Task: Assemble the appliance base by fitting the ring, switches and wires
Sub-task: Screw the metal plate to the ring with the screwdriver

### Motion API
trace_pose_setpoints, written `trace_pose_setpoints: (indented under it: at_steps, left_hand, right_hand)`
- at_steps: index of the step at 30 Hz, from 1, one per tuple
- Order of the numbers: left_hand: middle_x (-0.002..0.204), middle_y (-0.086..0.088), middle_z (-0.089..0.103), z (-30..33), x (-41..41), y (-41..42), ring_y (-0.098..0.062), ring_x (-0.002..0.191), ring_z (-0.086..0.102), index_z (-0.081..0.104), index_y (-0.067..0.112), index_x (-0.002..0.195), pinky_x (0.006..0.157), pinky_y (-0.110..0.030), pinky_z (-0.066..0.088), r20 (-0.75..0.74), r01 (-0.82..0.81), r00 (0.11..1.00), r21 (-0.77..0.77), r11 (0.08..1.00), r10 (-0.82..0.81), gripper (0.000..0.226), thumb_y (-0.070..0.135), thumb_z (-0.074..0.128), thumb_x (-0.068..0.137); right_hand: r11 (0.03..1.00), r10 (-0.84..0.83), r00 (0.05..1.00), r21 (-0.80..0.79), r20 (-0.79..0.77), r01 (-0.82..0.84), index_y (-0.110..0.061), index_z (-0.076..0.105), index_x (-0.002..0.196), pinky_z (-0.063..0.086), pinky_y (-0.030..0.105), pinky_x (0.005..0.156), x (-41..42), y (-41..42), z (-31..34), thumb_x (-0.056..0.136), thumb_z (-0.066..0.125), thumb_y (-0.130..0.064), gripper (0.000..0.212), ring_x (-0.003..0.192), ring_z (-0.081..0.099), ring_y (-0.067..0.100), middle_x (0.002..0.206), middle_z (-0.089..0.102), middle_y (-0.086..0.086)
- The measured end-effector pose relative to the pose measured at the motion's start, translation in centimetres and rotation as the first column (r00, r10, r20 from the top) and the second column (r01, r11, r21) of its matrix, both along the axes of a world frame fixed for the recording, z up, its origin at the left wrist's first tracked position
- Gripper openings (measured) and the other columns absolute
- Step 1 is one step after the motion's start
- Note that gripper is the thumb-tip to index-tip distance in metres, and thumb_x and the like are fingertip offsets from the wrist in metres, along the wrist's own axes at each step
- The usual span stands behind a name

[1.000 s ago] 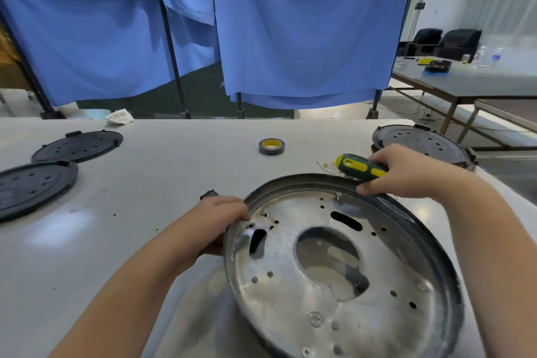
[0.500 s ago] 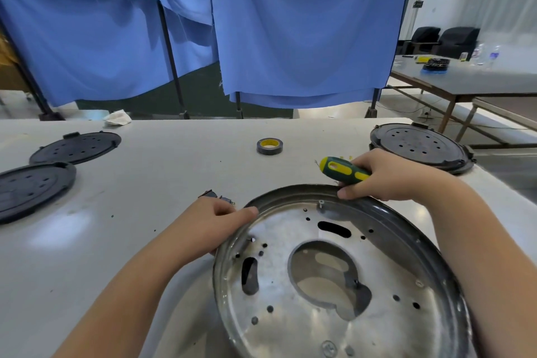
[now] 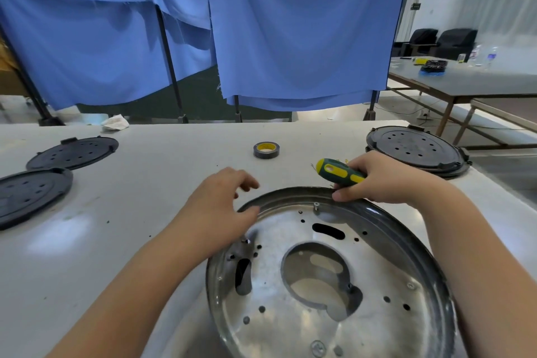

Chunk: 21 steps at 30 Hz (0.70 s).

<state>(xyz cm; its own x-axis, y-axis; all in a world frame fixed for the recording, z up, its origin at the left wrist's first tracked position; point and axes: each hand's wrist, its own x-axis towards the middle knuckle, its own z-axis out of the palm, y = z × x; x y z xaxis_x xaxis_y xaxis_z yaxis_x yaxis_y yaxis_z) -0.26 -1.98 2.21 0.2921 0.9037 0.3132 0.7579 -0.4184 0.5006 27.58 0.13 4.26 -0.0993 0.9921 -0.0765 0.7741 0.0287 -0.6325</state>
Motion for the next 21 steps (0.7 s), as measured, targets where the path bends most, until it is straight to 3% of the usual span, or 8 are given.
trace_pose_setpoints:
  at_steps: [2, 4, 9, 12, 15, 21]
  left_hand:
    - [0.098, 0.019, 0.060, 1.0, 1.8, 0.0, 0.000, 0.090, 0.055, 0.064, 0.033, 0.101, 0.071, -0.010, 0.038, 0.028, 0.119, 0.992, 0.076, 0.990, -0.121, 0.019, 0.023, 0.065, 0.085]
    - [0.096, 0.015, 0.065, 1.7, 4.1, 0.2, -0.002, 0.089, 0.058, 0.070, 0.028, 0.100, 0.078, -0.016, 0.045, -0.018, 0.236, 0.972, 0.050, 0.970, -0.236, 0.020, 0.017, 0.060, 0.088]
    - [0.114, -0.002, 0.057, 1.1, 7.6, 1.4, -0.021, 0.105, 0.054, 0.064, 0.021, 0.124, 0.092, -0.039, 0.046, -0.355, 0.326, 0.870, -0.106, 0.939, -0.342, 0.036, 0.013, 0.043, 0.096]
    - [0.114, 0.000, 0.051, 0.5, 6.9, 1.7, -0.019, 0.103, 0.051, 0.056, 0.027, 0.133, 0.091, -0.036, 0.045, -0.355, 0.327, 0.859, -0.176, 0.928, -0.370, 0.042, 0.014, 0.039, 0.096]
    - [0.118, 0.002, 0.048, 0.3, 6.5, 1.8, -0.016, 0.106, 0.048, 0.049, 0.030, 0.139, 0.093, -0.032, 0.043, -0.327, 0.322, 0.869, -0.196, 0.926, -0.371, 0.047, 0.013, 0.037, 0.096]
    - [0.124, 0.003, 0.049, 0.1, 6.3, 1.8, -0.016, 0.113, 0.048, 0.060, 0.025, 0.130, 0.095, -0.026, 0.039, -0.327, 0.332, 0.867, -0.182, 0.925, -0.376, 0.045, 0.011, 0.038, 0.094]
  right_hand:
    - [0.999, -0.004, 1.000, 0.033, 0.005, 0.004, -0.030, 0.073, 0.072, 0.038, 0.021, 0.056, -0.1, 0.0, -0.1, 0.069, 0.083, -0.036, 0.012, 0.049, 0.052, -0.001, 0.051, 0.058, -0.014]
    - [0.999, -0.009, 1.000, 0.053, 0.012, 0.008, -0.029, 0.073, 0.073, 0.039, 0.022, 0.057, -0.2, 0.0, 0.0, 0.069, 0.083, -0.037, 0.013, 0.057, 0.056, 0.005, 0.055, 0.060, -0.012]
    - [0.998, -0.004, 1.000, 0.066, 0.030, 0.003, -0.032, 0.071, 0.069, 0.039, 0.021, 0.057, -0.3, -0.2, 0.2, 0.070, 0.082, -0.037, 0.012, 0.059, 0.057, 0.005, 0.056, 0.061, -0.013]
    - [0.998, -0.011, 0.999, 0.057, 0.042, 0.008, -0.031, 0.069, 0.066, 0.036, 0.021, 0.055, -0.4, -0.2, 0.1, 0.071, 0.081, -0.038, 0.015, 0.058, 0.055, 0.003, 0.051, 0.059, -0.016]
    - [0.999, -0.003, 0.999, 0.042, 0.047, 0.001, -0.031, 0.070, 0.072, 0.036, 0.021, 0.055, -0.5, -0.2, 0.2, 0.072, 0.081, -0.038, 0.013, 0.063, 0.056, 0.005, 0.060, 0.061, -0.012]
    - [1.000, 0.004, 1.000, 0.025, 0.029, -0.005, -0.028, 0.071, 0.077, 0.039, 0.014, 0.047, -0.4, -0.1, 0.2, 0.073, 0.080, -0.038, 0.014, 0.051, 0.053, 0.001, 0.059, 0.059, -0.011]
